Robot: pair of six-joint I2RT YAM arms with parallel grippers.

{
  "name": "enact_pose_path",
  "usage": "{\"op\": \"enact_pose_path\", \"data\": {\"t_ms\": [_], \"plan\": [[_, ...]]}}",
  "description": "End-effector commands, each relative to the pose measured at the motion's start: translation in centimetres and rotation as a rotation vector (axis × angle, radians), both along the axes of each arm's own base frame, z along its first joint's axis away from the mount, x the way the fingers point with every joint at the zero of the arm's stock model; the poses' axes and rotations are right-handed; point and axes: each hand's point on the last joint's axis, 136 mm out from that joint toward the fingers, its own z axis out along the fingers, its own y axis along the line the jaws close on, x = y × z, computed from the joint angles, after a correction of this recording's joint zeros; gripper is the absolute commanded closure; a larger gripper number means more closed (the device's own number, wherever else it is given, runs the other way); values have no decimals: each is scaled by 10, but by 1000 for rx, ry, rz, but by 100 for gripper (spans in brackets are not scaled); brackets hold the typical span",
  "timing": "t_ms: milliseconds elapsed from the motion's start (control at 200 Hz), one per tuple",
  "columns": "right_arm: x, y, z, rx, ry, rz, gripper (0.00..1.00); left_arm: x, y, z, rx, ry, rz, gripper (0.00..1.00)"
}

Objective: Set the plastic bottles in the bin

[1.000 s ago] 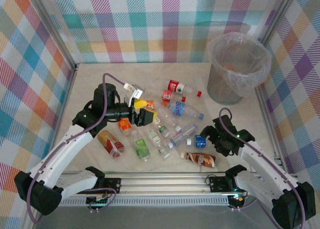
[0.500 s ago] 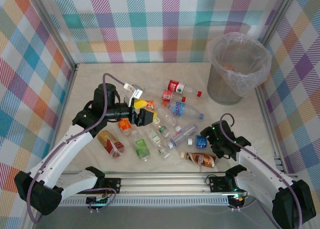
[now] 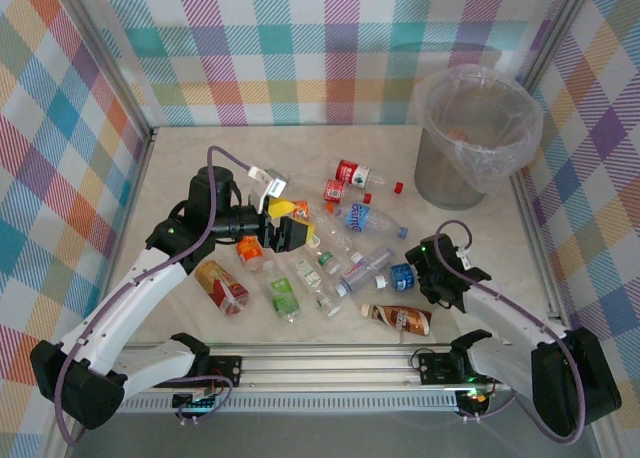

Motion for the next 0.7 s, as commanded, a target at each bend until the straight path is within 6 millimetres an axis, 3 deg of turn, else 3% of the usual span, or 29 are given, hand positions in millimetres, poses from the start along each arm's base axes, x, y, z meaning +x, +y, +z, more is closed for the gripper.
{"op": "enact_pose_path", "data": {"t_ms": [0, 185, 395, 545, 695], "plan": [[18, -3, 7, 6, -57, -56, 16, -6, -5, 14, -14, -33, -34, 0], [33, -10, 9, -4, -99, -89, 23, -5, -5, 14, -14, -36, -35, 0], [48, -19, 30, -46, -161, -84, 34, -6, -6, 13, -14, -31, -37, 0], [69, -25, 71, -129, -275, -36, 35, -6, -6, 12, -14, -26, -41, 0], [89, -25, 134, -234, -428, 58, 37, -6, -6, 13, -15, -30, -41, 0]]}}
